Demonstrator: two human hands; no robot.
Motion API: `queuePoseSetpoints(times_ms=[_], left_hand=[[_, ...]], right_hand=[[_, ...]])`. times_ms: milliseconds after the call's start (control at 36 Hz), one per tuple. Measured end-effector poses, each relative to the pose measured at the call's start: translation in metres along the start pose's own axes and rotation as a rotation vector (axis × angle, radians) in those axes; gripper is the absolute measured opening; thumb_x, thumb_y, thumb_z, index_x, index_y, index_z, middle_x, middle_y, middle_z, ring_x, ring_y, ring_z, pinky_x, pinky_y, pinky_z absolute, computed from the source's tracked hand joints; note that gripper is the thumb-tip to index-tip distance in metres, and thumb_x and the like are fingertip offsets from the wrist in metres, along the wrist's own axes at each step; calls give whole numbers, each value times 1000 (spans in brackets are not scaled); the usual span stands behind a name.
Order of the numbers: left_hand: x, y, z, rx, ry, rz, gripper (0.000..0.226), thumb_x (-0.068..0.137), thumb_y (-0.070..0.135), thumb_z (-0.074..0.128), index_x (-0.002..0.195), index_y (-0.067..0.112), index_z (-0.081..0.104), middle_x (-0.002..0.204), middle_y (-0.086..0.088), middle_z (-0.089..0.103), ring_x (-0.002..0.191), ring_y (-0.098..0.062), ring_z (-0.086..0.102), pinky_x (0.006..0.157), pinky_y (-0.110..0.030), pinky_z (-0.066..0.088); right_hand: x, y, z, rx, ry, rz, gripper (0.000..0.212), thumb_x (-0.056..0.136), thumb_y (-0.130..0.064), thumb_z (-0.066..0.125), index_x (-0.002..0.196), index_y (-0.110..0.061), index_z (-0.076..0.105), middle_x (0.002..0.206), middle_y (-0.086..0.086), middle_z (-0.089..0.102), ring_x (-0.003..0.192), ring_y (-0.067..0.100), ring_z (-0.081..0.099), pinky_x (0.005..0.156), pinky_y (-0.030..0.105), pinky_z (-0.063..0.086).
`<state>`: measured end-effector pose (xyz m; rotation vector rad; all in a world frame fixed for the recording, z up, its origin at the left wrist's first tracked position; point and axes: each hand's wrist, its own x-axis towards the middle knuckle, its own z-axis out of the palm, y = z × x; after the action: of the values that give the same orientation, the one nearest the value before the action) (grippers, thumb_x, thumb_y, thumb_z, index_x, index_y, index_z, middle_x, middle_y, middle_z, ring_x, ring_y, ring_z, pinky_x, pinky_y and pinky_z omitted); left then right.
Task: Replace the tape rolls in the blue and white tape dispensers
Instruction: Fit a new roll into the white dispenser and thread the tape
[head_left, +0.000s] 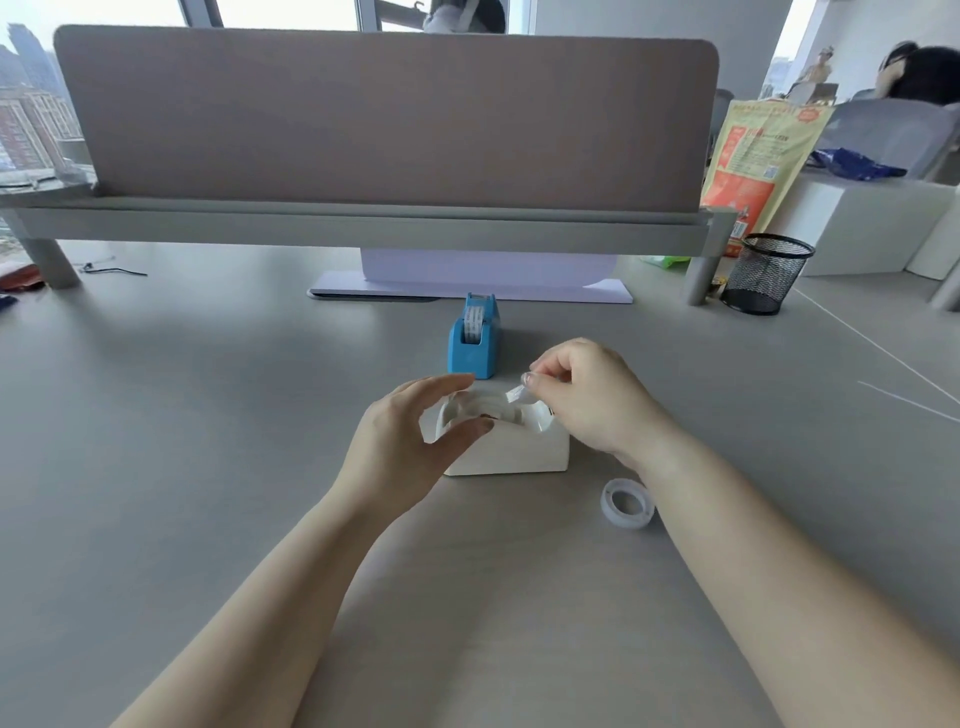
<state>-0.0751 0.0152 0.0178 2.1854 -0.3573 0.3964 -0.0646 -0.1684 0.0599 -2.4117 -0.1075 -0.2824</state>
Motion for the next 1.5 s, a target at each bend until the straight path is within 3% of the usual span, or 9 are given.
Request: queuePoseSetpoints(times_ms=[56,111,167,278,361,611,833,1222,1500], left_hand=[[0,0,0,-5,-17,-21,41,76,43,71,115,35,63,112,20,63,103,2,54,93,-18,39],[1,-3,0,-25,-29,-41,40,76,42,71,115,34,64,114,17,65,108,-2,57,97,-21,41],[2,-4,1,-52,-41,-57,38,77,39,72,114,33,66,114,14,67,108,-7,60,97,-24,45],[3,-4,2,-142,-61,-63,33,79,28,73,112,28,67,111,10,69,104,-4,63,92,-16,47],[4,-4,2,-146,-64,-54,34,80,27,72,113,26,67,111,11,68,104,-1,62,89,-8,45],[5,-5,1,-150,-74,-75,36,78,33,71,114,29,66,113,11,68,106,-3,63,95,-21,47],[4,-1,1,-151,-81,-87,36,80,32,70,115,28,65,114,12,67,105,-3,63,88,-10,45],[4,-3,2,-159,-75,-79,36,79,31,70,115,28,65,113,11,68,104,0,63,82,1,42],[4,-5,3,-168,-72,-79,34,80,29,70,114,28,66,113,10,68,103,-1,63,82,-1,43]], right_hand=[[1,2,-10,110,-47,45,30,89,-25,55,78,2,64,89,12,69,70,22,62,65,29,52],[2,7,-20,189,-105,137,26,91,-26,54,88,-2,65,63,7,55,41,9,42,41,17,34],[5,15,-24,237,-158,210,20,91,-29,55,89,-12,65,66,2,49,44,10,37,47,19,30],[7,24,-26,339,-220,273,14,91,-25,56,84,-14,61,88,8,68,96,27,66,80,38,50],[5,28,-29,402,-280,297,11,92,-22,54,86,-13,57,92,10,70,98,21,69,98,49,48],[-14,39,-29,520,-283,336,12,96,-13,49,86,-8,54,94,13,65,77,14,68,77,26,55],[-15,40,-25,561,-253,320,17,97,-13,45,83,-9,52,83,7,64,70,9,69,77,28,56],[-14,38,-29,492,-170,267,16,97,-17,45,97,-3,53,117,24,62,87,15,72,79,27,57],[-16,42,-25,434,-212,317,17,97,-16,47,81,-11,52,86,9,62,78,16,70,88,38,53]])
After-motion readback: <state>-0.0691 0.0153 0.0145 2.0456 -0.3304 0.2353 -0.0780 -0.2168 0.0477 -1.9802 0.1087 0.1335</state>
